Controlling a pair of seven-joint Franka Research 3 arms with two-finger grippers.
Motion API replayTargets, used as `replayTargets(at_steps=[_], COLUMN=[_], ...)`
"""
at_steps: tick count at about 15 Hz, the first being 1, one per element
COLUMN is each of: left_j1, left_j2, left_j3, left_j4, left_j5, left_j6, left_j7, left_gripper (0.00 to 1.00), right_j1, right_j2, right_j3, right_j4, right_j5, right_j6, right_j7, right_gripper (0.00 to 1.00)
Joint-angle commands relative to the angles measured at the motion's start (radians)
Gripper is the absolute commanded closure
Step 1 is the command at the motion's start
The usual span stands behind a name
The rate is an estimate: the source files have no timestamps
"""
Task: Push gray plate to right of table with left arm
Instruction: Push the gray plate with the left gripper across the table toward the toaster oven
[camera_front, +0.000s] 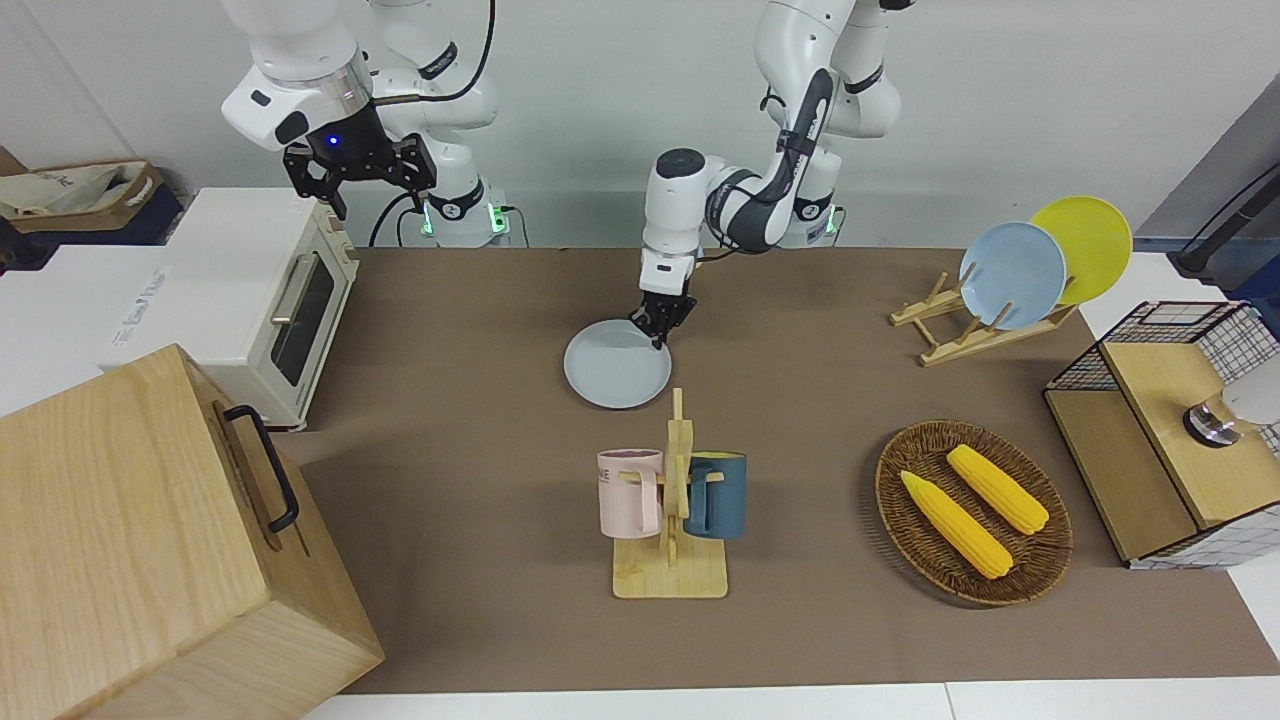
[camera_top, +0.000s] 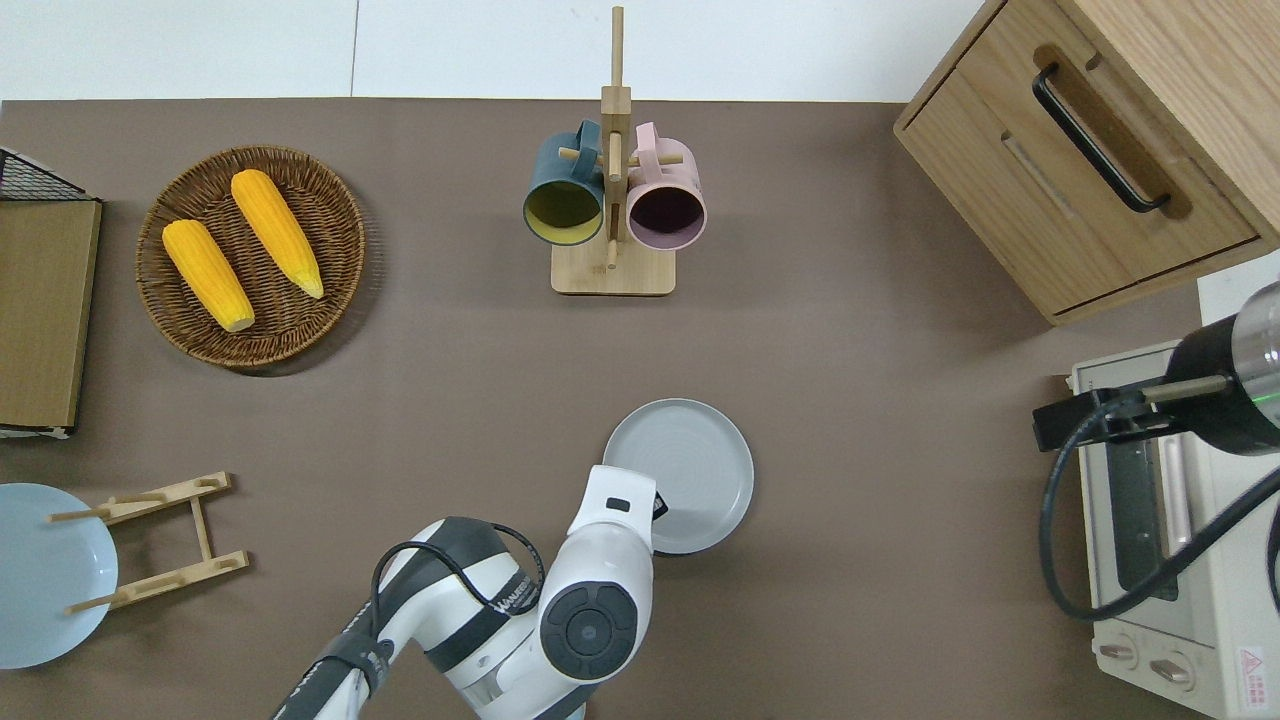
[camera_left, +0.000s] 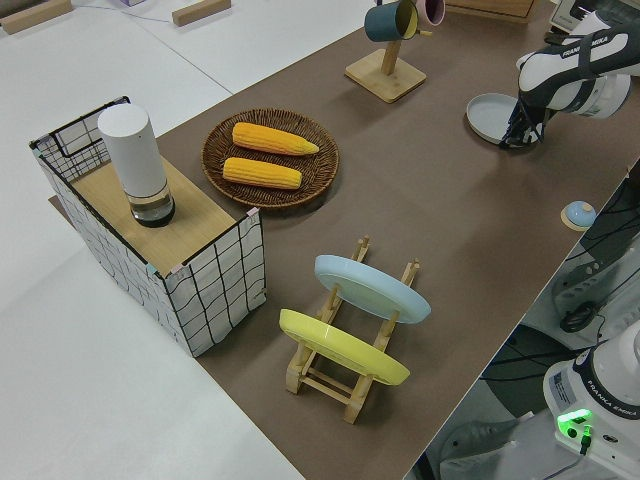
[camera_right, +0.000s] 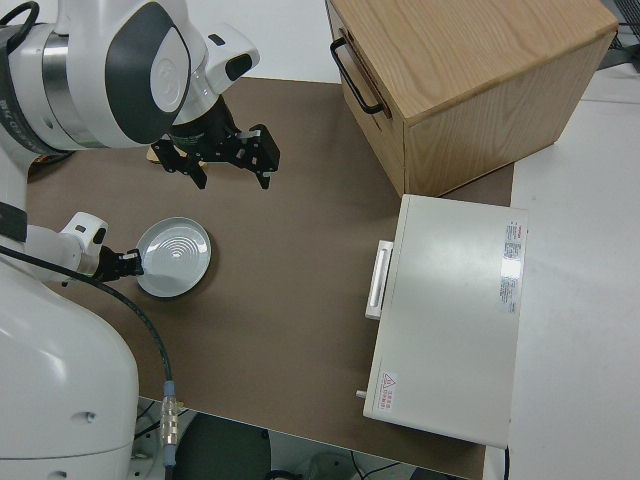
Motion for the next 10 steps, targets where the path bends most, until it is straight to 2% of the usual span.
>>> replayTargets(at_steps=[1, 8, 9, 10], left_j1=[-0.045, -0.057, -0.057, -0.057], left_j2=[0.095, 0.100, 0.100, 0.100], left_j3=[0.009, 0.009, 0.009, 0.009], left_j4=[0.120, 0.137, 0.137, 0.139], left_j5=[0.034, 0.034, 0.034, 0.036], left_j6=[-0.106, -0.116, -0.116, -0.116], left_j7=[-0.061, -0.064, -0.062, -0.061], left_gripper=[1.00, 1.00, 0.94, 0.55], right_j1=[-0.019, -0.019, -0.019, -0.019], right_j2=[-0.002, -0.002, -0.002, -0.002], right_j3=[0.016, 0.016, 0.016, 0.016], right_j4=[0.009, 0.009, 0.009, 0.009], right_j5=[0.004, 0.004, 0.004, 0.004], right_j6=[-0.016, -0.016, -0.016, -0.016], right_j7=[0.013, 0.012, 0.012, 0.012], right_gripper=[0.017, 0.017, 0.017, 0.017])
